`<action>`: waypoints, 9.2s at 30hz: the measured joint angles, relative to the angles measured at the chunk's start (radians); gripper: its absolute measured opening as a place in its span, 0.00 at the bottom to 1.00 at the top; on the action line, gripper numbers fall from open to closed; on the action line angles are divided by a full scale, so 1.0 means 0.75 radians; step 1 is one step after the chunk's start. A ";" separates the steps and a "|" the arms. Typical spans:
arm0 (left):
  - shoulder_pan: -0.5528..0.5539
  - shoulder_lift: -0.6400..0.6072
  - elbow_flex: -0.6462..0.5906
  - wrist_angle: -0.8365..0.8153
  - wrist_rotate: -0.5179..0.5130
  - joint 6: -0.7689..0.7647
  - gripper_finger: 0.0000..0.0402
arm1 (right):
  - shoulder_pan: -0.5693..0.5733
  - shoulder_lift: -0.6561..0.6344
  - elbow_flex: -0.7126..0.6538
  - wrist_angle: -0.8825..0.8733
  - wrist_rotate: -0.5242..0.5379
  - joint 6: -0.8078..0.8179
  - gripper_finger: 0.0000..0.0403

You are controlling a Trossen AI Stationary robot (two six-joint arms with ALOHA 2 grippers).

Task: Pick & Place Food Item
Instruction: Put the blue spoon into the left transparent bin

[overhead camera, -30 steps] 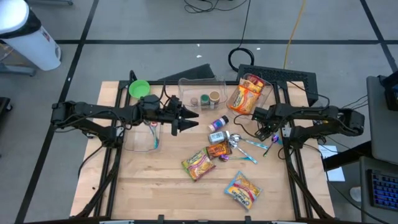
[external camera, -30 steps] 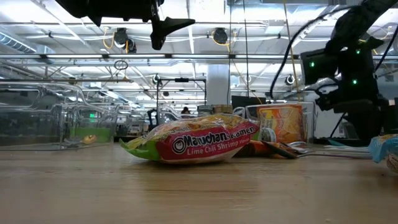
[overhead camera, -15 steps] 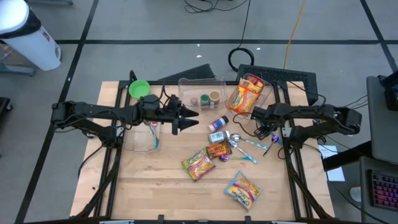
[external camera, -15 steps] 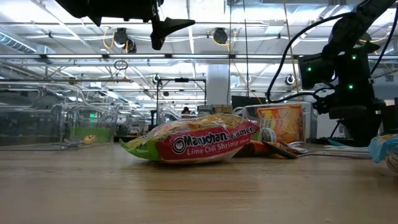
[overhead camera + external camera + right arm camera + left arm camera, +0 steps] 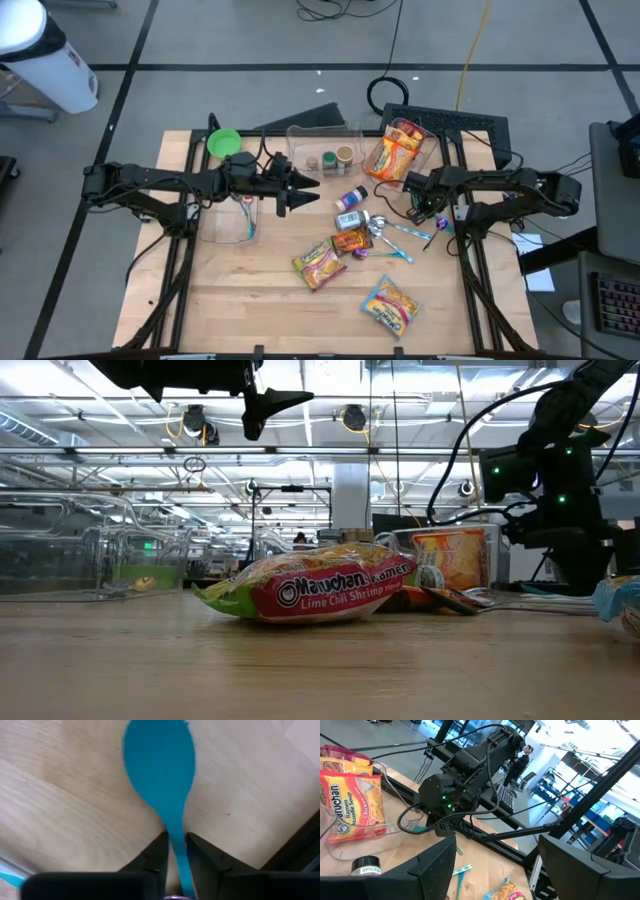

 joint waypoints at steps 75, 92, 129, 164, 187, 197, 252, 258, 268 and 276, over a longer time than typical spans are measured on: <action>-0.056 0.000 0.036 -0.152 -0.187 0.129 0.73 | 0.326 -0.417 0.000 1.858 0.059 0.447 0.03; -0.110 0.000 0.459 -0.890 -0.606 0.543 0.73 | 0.406 0.093 0.504 1.901 0.355 0.392 0.03; -0.112 0.098 0.482 -0.925 -0.765 0.429 0.31 | 0.433 0.288 0.740 1.875 0.351 0.371 0.03; -0.105 0.062 0.481 -0.910 -0.732 0.434 0.03 | 0.401 0.289 0.739 1.967 0.142 0.294 0.37; 0.200 -0.438 0.483 -1.693 -0.850 0.028 0.03 | 0.239 0.288 0.739 2.069 -0.267 0.372 0.53; 0.157 -0.456 0.469 -2.002 -0.754 -0.333 0.03 | 0.182 0.287 0.739 2.065 -0.275 0.337 0.51; -0.227 -0.011 -0.024 -1.825 -0.335 -1.542 0.03 | -0.096 -0.409 0.051 1.901 -0.762 0.303 0.49; -0.183 -0.003 -0.023 -1.816 -0.335 -1.467 0.03 | -0.095 -0.409 0.051 1.898 -0.762 0.312 0.47; -0.127 0.000 -0.098 -1.788 -0.254 -1.416 0.03 | -0.095 -0.409 0.051 1.898 -0.765 0.337 0.43; -0.128 0.000 -0.146 -1.761 -0.225 -1.397 0.04 | -0.095 -0.409 0.051 1.898 -0.765 0.348 0.42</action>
